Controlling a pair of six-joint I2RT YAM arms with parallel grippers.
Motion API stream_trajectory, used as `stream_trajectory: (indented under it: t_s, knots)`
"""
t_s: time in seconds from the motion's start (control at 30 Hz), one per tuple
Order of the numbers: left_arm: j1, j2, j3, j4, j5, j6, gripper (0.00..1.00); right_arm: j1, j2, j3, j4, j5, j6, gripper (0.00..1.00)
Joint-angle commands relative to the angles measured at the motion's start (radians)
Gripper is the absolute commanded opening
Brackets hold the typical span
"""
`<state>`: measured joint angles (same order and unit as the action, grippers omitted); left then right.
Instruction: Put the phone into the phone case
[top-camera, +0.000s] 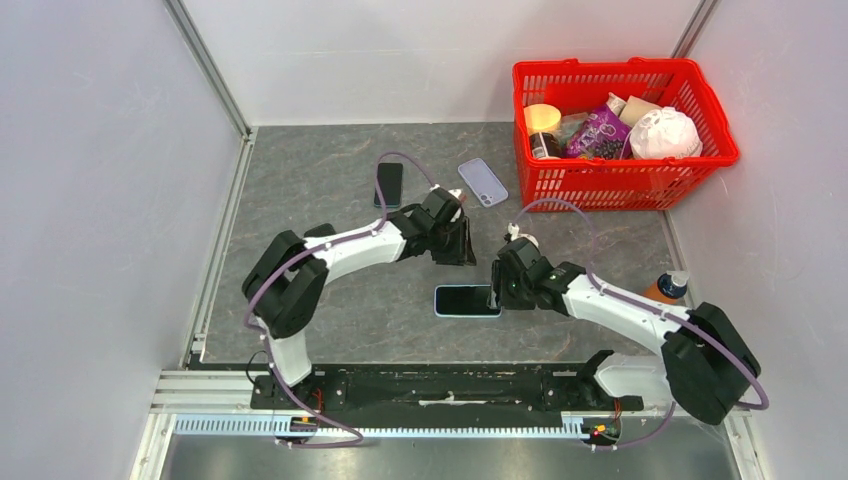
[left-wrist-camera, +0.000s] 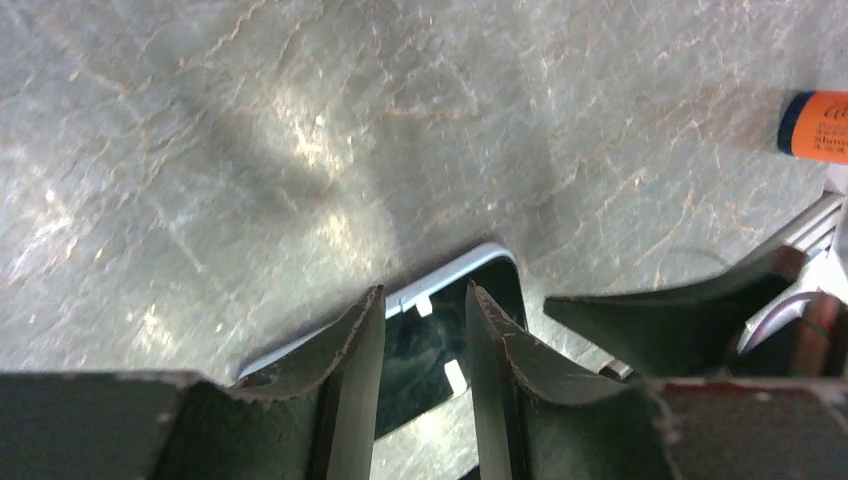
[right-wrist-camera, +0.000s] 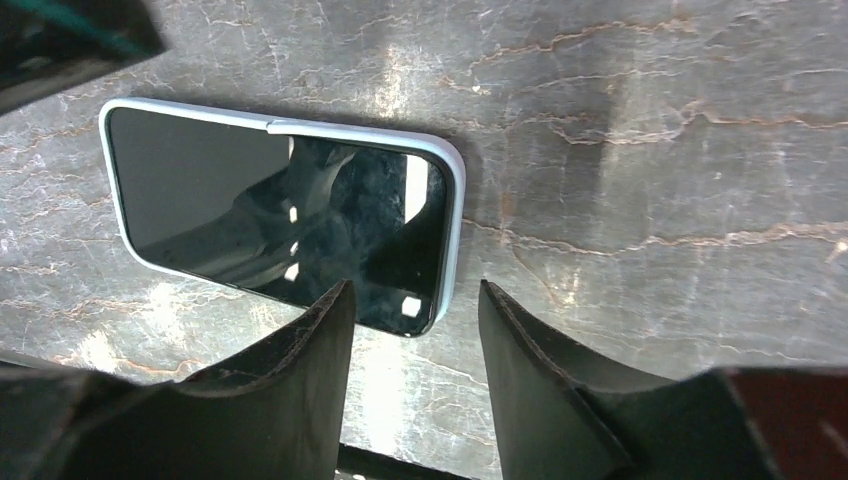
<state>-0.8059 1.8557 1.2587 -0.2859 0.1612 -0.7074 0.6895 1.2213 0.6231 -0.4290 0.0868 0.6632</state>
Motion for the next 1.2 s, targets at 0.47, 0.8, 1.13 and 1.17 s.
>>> stream_trajectory:
  t_s: [0.47, 0.8, 1.13, 1.17]
  knots:
    - [-0.09, -0.127, -0.253, 0.043, 0.051, 0.027, 0.29, 0.035, 0.152, -0.037, 0.084, -0.084, 0.02, 0.5]
    - [-0.12, -0.036, -0.269, 0.057, 0.026, -0.033, 0.17, 0.174, 0.315, -0.005, 0.12, -0.045, 0.123, 0.43]
    - [-0.12, -0.042, -0.303, 0.037, -0.049, -0.075, 0.14, 0.039, 0.146, -0.004, -0.008, -0.02, 0.124, 0.52]
    - [-0.12, -0.042, -0.302, 0.036, -0.048, -0.075, 0.14, 0.027, 0.136, -0.009, -0.012, -0.028, 0.123, 0.52]
